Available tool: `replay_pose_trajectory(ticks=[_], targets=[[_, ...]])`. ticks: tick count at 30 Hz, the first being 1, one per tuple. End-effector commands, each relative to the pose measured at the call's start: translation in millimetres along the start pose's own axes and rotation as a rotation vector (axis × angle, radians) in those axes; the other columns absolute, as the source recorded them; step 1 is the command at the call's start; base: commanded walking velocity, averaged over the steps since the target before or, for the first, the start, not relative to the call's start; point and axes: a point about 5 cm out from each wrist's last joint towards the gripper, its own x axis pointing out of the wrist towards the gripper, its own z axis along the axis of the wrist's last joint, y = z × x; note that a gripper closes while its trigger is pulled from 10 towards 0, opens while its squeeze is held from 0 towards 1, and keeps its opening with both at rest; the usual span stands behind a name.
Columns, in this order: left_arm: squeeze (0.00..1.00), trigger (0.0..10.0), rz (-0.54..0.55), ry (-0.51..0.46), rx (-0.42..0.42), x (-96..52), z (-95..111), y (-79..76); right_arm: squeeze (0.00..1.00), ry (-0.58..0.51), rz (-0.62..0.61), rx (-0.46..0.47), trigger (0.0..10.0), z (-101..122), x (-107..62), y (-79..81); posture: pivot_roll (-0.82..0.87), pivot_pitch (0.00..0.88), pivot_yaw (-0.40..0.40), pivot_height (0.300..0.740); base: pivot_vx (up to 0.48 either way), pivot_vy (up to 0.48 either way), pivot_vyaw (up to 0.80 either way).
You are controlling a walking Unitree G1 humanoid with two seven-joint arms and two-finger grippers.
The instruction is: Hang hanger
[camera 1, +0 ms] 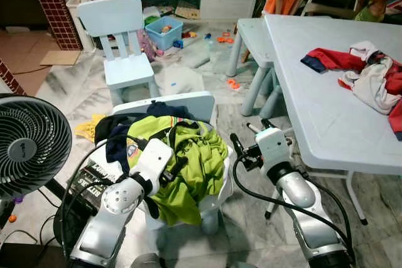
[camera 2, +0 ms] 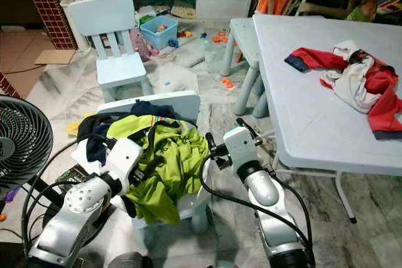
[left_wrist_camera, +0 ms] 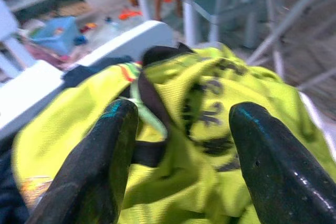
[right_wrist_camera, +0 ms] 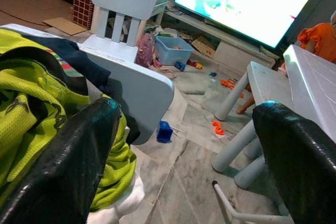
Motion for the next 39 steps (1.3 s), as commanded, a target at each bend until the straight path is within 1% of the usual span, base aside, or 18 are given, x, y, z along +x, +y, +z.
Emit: replay_pose_trajectory(ticks=[1,2,5,8,9,12,18,19,20,30,31,32,33,34,35,36,37,39], targets=[[0.86,10.0,0.060,-0.005,0.022,-5.0,-3,6.2,0.00,-0.007,0.008,-0.009,10.0,1,1.6,0.0,0.02,0.000,-0.032,0.740,0.000,0.000,0.00],[1.00,10.0,0.090,0.012,0.024,-7.8,-10,10.3,0.00,-0.007,0.009,-0.008,10.0,1,1.7,0.5,0.02,0.000,-0.033,0.740,0.000,0.000,0.00],[1.00,10.0,0.132,0.037,0.033,-12.1,-18,15.9,0.00,-0.007,0.010,-0.007,10.0,1,1.7,1.1,0.02,0.000,-0.033,0.740,0.000,0.000,0.00],[1.00,10.0,0.131,0.077,0.048,-14.0,-29,19.2,0.00,-0.006,0.011,-0.008,10.0,1,1.8,0.7,0.02,0.000,-0.035,0.740,0.000,0.000,0.00],[0.00,10.0,0.109,0.085,0.056,-13.3,-32,18.9,0.00,-0.006,0.011,-0.009,10.0,1,1.8,0.5,0.02,0.000,-0.035,0.740,0.000,0.000,0.00],[0.00,10.0,0.075,0.092,0.093,-11.6,-36,19.9,0.00,-0.006,0.009,-0.010,10.0,1,1.6,-0.1,0.02,0.000,-0.035,0.740,0.000,0.000,0.00],[0.00,10.0,0.023,0.089,0.103,-4.7,-39,21.3,0.00,-0.005,0.006,-0.013,10.0,1,0.7,-1.4,0.01,0.000,-0.036,0.740,0.000,0.000,0.00],[0.00,2.7,0.009,0.078,0.105,-0.9,-38,21.8,0.00,-0.004,0.005,-0.014,10.0,1,0.9,-1.5,0.01,0.000,-0.035,0.740,0.000,0.000,0.00],[0.00,0.0,0.003,0.075,0.105,1.4,-38,22.1,0.00,-0.004,0.004,-0.014,10.0,0,1.0,-1.7,0.01,0.000,-0.035,0.740,0.000,0.000,0.00],[0.00,0.0,-0.055,0.060,0.120,10.7,-37,18.0,0.00,-0.003,-0.003,-0.014,10.0,0,0.7,-1.7,0.00,0.000,-0.027,0.740,0.000,0.000,0.00],[0.00,1.0,-0.059,0.066,0.120,10.7,-38,16.9,0.00,-0.003,-0.003,-0.013,10.0,0,0.6,-1.6,0.00,0.000,-0.027,0.740,0.000,0.000,0.00],[0.00,1.0,-0.060,0.068,0.120,10.7,-39,16.5,0.00,-0.003,-0.003,-0.013,10.0,0,0.6,-1.6,0.00,0.000,-0.027,0.740,0.000,0.000,0.00],[0.00,3.3,-0.062,0.073,0.121,10.6,-40,16.0,0.00,-0.003,-0.003,-0.013,10.0,0,0.5,-1.4,0.00,0.000,-0.027,0.740,0.000,0.000,0.00],[0.00,4.5,-0.063,0.077,0.122,10.6,-41,15.8,0.00,-0.003,-0.003,-0.013,10.0,0,0.4,-1.3,0.00,0.000,-0.027,0.740,0.000,0.000,0.00],[0.00,4.5,-0.063,0.080,0.123,10.6,-42,15.6,0.00,-0.003,-0.002,-0.013,10.0,0,0.3,-1.2,0.00,0.000,-0.027,0.740,0.000,0.000,0.00],[0.00,8.0,-0.065,0.087,0.125,11.0,-44,15.5,0.00,-0.002,-0.003,-0.013,10.0,0,0.2,-1.3,0.00,0.000,-0.027,0.740,0.000,0.000,0.00],[0.00,10.0,-0.064,0.097,0.125,11.9,-45,16.2,0.00,-0.002,-0.003,-0.013,10.0,0,0.2,-1.5,0.00,0.000,-0.027,0.740,0.000,0.000,0.00],[0.00,10.0,-0.064,0.106,0.126,13.0,-47,17.0,0.00,-0.002,-0.003,-0.013,10.0,0,0.2,-1.6,0.00,0.000,-0.027,0.740,0.000,0.000,0.00]])
